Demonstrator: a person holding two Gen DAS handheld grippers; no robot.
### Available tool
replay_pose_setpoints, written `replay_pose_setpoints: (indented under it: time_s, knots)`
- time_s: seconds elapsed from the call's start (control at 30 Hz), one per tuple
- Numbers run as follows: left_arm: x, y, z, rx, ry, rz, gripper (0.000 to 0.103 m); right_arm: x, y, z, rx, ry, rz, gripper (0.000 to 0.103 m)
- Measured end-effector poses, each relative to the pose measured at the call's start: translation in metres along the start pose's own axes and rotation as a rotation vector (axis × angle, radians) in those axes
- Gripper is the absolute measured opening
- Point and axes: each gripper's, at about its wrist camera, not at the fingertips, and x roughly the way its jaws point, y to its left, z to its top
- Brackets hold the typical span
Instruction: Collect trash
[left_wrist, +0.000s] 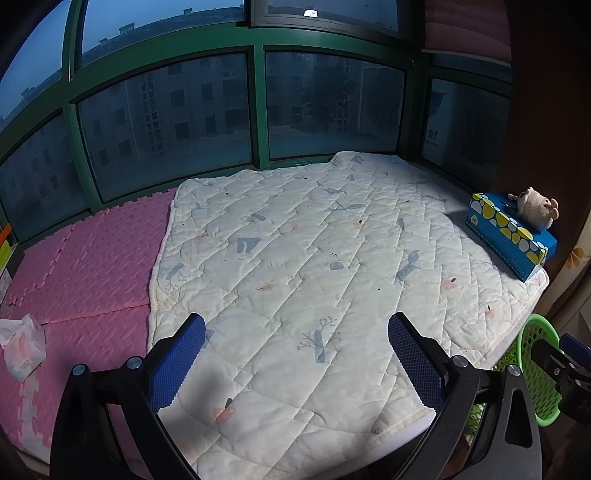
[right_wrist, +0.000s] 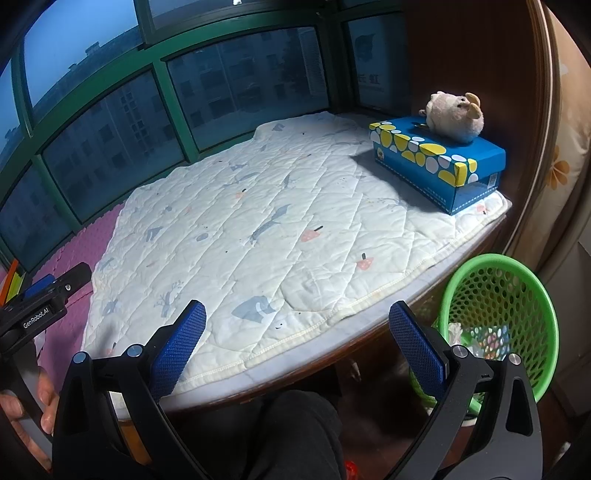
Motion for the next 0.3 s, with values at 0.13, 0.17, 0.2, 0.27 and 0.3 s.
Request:
replay_pose_setpoints:
  time_s: [0.13,0.17,0.2,0.27,0.3]
  knots:
    - [0.0001,-0.0009,-0.0006,0.0,0.005,-0.001,0.096,-0.0001,-0.0002,-0.0001,0.001,-0.002,0.0,0.098]
    - [0.0,-0.001,-0.0006,-0.001,0.005,0.0,0.096,0.0,-0.0001,-0.0002,0.001,-0.001,0.001,0.098]
    - [0.0,-0.0008,-0.0007,-0.002,0.005,0.001,0.096,-0.0001,-0.0002,-0.0001,0.003,-0.001,0.002,0.098]
    - [0.0003,-0.0004,-0.0008,-0.005,0.007,-0.003,0.096,0.0,0.0004,-0.0002,0.003,-0.001,0.001,0.098]
    - [0.0006,-0.0005,-0.0008,-0.005,0.007,0.0,0.096,-0.0002,0.0002,-0.0001,0.004,-0.002,0.0,0.098]
